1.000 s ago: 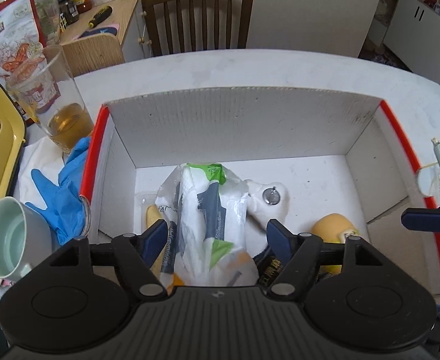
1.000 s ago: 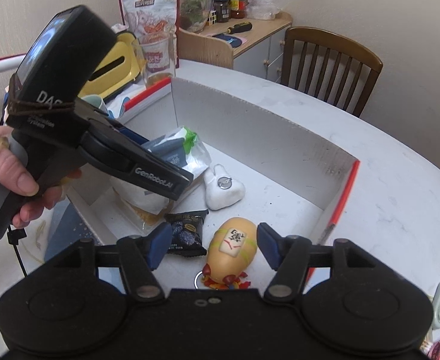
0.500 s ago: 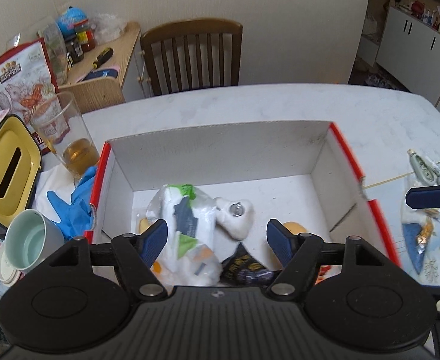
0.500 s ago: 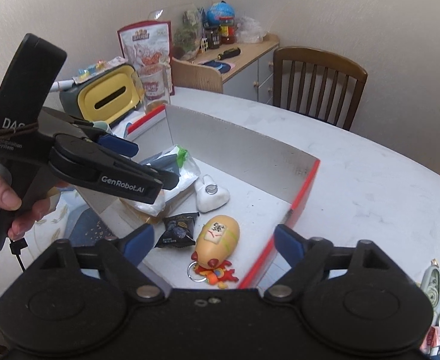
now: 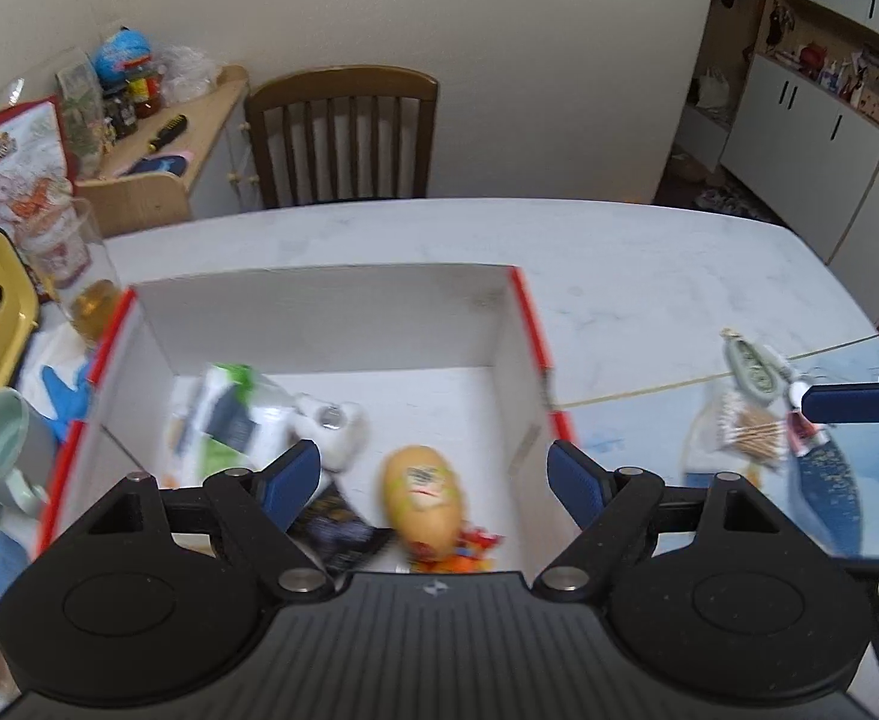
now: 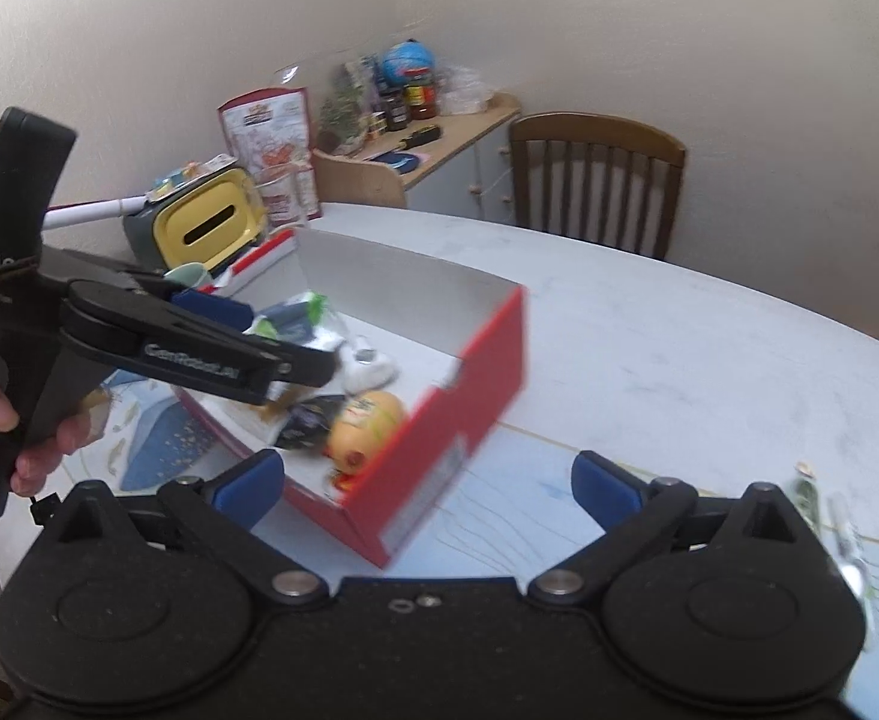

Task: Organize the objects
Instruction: 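Move both grippers back to the orange snack packet and pink tube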

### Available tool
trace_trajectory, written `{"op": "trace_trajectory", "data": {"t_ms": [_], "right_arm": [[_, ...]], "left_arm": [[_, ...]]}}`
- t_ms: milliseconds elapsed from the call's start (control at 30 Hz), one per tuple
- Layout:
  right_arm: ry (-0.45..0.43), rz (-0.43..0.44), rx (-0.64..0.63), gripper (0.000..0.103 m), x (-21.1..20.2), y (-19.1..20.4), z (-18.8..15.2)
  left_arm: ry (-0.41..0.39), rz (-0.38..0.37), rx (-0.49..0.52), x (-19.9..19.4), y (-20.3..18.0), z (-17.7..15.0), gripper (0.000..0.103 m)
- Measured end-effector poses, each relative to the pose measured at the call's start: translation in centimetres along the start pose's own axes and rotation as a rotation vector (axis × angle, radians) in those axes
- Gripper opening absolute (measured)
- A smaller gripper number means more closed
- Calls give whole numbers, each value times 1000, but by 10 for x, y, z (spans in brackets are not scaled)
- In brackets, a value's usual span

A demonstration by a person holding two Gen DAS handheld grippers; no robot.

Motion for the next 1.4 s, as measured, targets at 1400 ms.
{"op": "trace_trajectory", "data": {"t_ms": [1400], "right_arm": [[143, -272, 273, 92, 4, -245, -134]], "left_arm": [[82, -128, 284, 144, -220, -70, 94]]}}
Point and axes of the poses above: each gripper's, at about its wrist camera, not at the fingertips, and x roughly the way its jaws point, y to its left, z to its top, the point moved 9 cm from there along x, roughly the way its jaws point, and after that the axes turned 5 degrees about -z, right-handed, at the moved point
